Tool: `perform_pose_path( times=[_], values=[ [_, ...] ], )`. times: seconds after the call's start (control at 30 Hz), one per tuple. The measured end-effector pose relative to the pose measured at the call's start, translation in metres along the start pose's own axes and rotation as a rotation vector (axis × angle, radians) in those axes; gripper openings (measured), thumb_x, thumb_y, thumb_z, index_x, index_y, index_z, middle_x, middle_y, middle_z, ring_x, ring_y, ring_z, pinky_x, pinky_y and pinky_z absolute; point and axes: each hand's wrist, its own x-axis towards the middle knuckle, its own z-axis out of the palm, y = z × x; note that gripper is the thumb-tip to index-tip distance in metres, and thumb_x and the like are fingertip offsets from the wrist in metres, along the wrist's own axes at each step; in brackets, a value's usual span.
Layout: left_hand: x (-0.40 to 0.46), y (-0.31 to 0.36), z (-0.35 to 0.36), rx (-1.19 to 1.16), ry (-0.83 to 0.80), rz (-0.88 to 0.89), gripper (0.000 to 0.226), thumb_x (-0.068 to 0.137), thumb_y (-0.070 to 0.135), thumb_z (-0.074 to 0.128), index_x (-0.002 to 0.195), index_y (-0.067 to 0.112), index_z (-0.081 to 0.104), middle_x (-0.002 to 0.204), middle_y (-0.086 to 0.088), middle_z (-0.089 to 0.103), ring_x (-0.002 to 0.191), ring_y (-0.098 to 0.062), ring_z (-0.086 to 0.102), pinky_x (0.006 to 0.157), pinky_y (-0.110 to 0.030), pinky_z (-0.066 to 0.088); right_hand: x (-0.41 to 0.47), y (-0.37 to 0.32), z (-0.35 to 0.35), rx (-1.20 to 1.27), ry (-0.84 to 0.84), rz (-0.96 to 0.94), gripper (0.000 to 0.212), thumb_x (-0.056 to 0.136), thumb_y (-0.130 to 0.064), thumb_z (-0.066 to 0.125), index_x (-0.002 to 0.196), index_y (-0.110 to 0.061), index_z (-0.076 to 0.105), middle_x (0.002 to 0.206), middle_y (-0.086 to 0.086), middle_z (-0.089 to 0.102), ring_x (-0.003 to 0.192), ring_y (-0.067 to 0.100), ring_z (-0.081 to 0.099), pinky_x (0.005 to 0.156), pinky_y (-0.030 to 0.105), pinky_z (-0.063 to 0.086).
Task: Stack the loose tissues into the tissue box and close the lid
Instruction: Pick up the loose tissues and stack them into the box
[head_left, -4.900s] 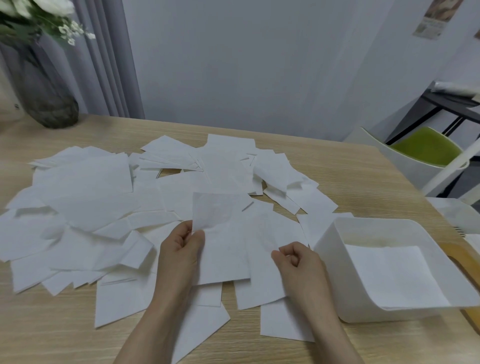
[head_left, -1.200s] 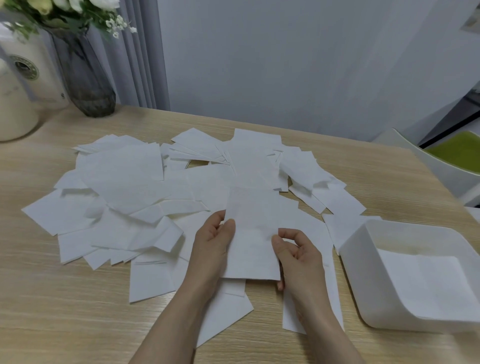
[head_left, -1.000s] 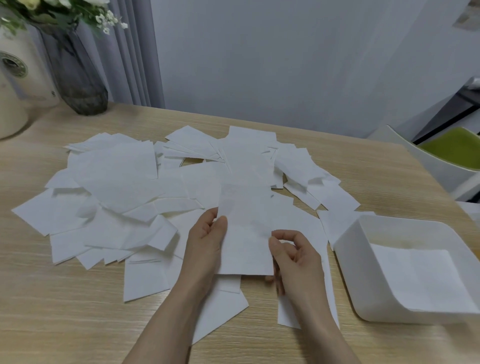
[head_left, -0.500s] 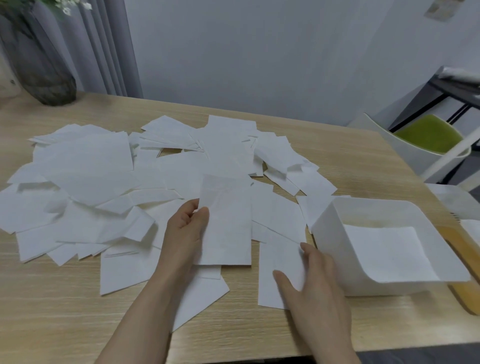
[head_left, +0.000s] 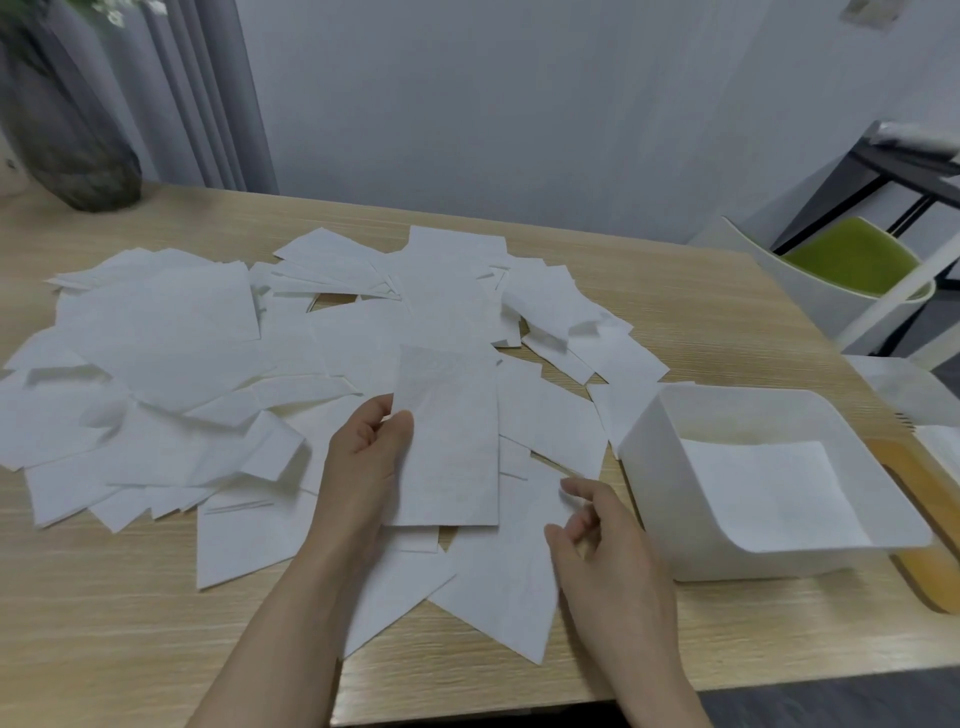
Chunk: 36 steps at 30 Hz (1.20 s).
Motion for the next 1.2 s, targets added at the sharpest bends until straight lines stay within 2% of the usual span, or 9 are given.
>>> perform_pose_path(
  times=[0.2, 0.33, 0.47, 0.57, 0.63, 0.73, 0.97, 1.1, 1.2],
  values=[
    [-0.001, 0.002, 0.001, -0.024, 0.011, -0.011, 0.024, 0.099, 0.009, 0.049, 0.098, 0.022, 0.069, 0.090, 0.002, 0.076, 0.081, -0.014, 0.071, 0.075, -0.033, 0.053, 0.000, -0.002, 0.000, -0.075, 0.003, -0.041, 0.050, 0.088, -0.041, 0.062, 0.132, -0.034, 0.040, 0.122, -0.022, 0.039, 0.111, -0.001, 0.048, 0.070, 0.024, 0.037],
    [-0.001, 0.004, -0.003, 0.003, 0.040, -0.014, 0.022, 0.099, 0.009, 0.050, 0.100, 0.020, 0.069, 0.093, -0.001, 0.076, 0.085, -0.019, 0.071, 0.079, -0.037, 0.054, 0.006, -0.005, -0.002, -0.103, -0.050, -0.035, 0.055, 0.089, -0.043, 0.061, 0.137, -0.030, 0.036, 0.130, -0.016, 0.034, 0.113, 0.005, 0.048, 0.076, 0.026, 0.040],
    [-0.002, 0.007, -0.014, 0.103, 0.017, 0.012, 0.026, 0.098, 0.008, 0.049, 0.097, 0.020, 0.072, 0.091, -0.001, 0.076, 0.085, -0.020, 0.071, 0.080, -0.038, 0.053, 0.013, -0.006, -0.004, -0.016, -0.096, 0.008, 0.047, 0.086, -0.035, 0.066, 0.128, -0.032, 0.044, 0.117, -0.017, 0.043, 0.100, 0.001, 0.048, 0.076, 0.027, 0.042],
    [-0.003, 0.007, -0.020, 0.105, 0.028, -0.005, 0.028, 0.098, 0.008, 0.050, 0.090, 0.023, 0.072, 0.084, 0.004, 0.076, 0.077, -0.015, 0.070, 0.074, -0.035, 0.053, 0.017, -0.006, -0.003, 0.099, -0.123, 0.025, 0.031, 0.081, -0.026, 0.069, 0.108, -0.033, 0.054, 0.098, -0.015, 0.054, 0.087, 0.003, 0.054, 0.068, 0.026, 0.043],
    [-0.004, 0.006, -0.020, 0.082, 0.041, -0.016, 0.027, 0.098, 0.008, 0.050, 0.090, 0.023, 0.072, 0.085, 0.004, 0.076, 0.077, -0.014, 0.071, 0.074, -0.035, 0.053, 0.018, -0.006, -0.001, 0.141, -0.104, -0.008, 0.020, 0.079, -0.022, 0.069, 0.093, -0.033, 0.060, 0.083, -0.010, 0.055, 0.077, 0.007, 0.054, 0.064, 0.026, 0.043],
    [-0.004, 0.004, -0.020, 0.052, 0.047, -0.019, 0.024, 0.098, 0.010, 0.051, 0.096, 0.023, 0.072, 0.093, 0.000, 0.077, 0.088, -0.021, 0.071, 0.081, -0.038, 0.053, 0.018, -0.008, 0.000, 0.214, -0.008, -0.042, 0.013, 0.079, -0.023, 0.070, 0.079, -0.031, 0.060, 0.082, -0.010, 0.056, 0.075, 0.003, 0.053, 0.065, 0.025, 0.045],
    [-0.007, 0.007, -0.019, 0.042, 0.035, -0.006, 0.025, 0.099, 0.010, 0.050, 0.095, 0.023, 0.071, 0.092, 0.001, 0.077, 0.084, -0.017, 0.071, 0.076, -0.034, 0.053, 0.023, -0.018, -0.010, 0.648, 0.076, -0.071, 0.013, 0.085, -0.007, 0.070, 0.082, -0.018, 0.062, 0.068, -0.016, 0.063, 0.064, -0.002, 0.054, 0.061, 0.012, 0.042],
    [-0.009, 0.007, -0.018, 0.038, 0.036, 0.019, 0.032, 0.099, 0.010, 0.050, 0.088, 0.029, 0.074, 0.093, 0.000, 0.076, 0.088, -0.021, 0.071, 0.080, -0.038, 0.053, 0.025, -0.026, -0.016, 0.749, 0.118, -0.124, 0.018, 0.088, -0.011, 0.067, 0.094, -0.027, 0.067, 0.093, -0.020, 0.070, 0.092, 0.001, 0.063, 0.077, 0.016, 0.049],
    [-0.010, 0.008, -0.015, 0.002, 0.032, 0.036, 0.036, 0.098, 0.008, 0.050, 0.084, 0.030, 0.075, 0.092, -0.001, 0.076, 0.084, -0.019, 0.071, 0.079, -0.038, 0.053, 0.029, -0.033, -0.015, 0.767, 0.106, -0.176, 0.042, 0.090, -0.009, 0.063, 0.122, -0.037, 0.058, 0.123, -0.031, 0.059, 0.120, -0.014, 0.047, 0.099, 0.011, 0.040]
  ],
)
